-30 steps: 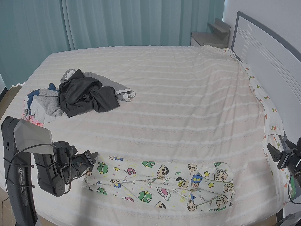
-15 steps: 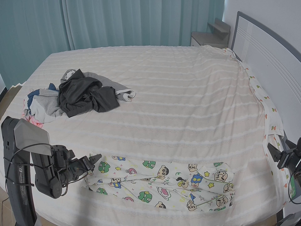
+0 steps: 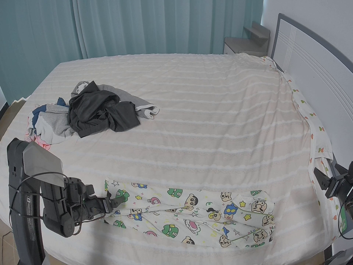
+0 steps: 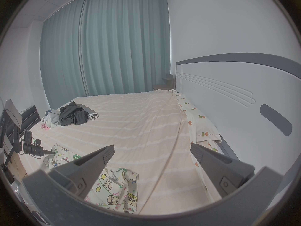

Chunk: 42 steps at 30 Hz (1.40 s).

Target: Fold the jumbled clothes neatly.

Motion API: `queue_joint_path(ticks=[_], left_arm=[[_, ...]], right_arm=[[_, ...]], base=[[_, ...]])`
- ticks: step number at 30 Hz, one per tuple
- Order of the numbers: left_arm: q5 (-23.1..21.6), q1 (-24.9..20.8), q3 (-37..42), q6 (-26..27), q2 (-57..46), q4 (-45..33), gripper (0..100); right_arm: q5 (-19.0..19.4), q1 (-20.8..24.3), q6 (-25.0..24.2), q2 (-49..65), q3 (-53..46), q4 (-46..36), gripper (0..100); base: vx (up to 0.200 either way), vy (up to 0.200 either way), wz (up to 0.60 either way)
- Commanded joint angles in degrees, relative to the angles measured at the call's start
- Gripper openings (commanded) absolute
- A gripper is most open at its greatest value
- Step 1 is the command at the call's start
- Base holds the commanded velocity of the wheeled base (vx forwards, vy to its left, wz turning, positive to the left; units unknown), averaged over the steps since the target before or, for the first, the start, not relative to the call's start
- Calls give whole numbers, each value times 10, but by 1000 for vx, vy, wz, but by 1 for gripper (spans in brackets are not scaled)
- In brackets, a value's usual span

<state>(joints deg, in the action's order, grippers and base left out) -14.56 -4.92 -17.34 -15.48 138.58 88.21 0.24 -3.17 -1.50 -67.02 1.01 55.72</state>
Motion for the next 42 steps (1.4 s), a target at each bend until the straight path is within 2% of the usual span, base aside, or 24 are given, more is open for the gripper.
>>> queue_joint_path(ticks=[1, 19, 20, 34, 42], left_arm=[[12, -27, -24, 4, 34, -7, 100], [15, -40, -29, 1, 42, -5, 100], [15, -40, -27, 1, 42, -3, 0], [15, -28, 19, -1, 21, 18, 0], [-10, 19, 56, -3, -27, 18, 0]], right_arm=[[0, 0, 0, 1, -10, 0, 100], [0, 0, -1, 0, -10, -1, 100], [0, 0, -1, 0, -10, -1, 100], [0, 0, 0, 1, -10, -1, 100], [0, -1, 0, 3, -10, -1, 100]], base=[[0, 0, 0], [0, 0, 0], [0, 0, 0], [0, 0, 0], [0, 0, 0]])
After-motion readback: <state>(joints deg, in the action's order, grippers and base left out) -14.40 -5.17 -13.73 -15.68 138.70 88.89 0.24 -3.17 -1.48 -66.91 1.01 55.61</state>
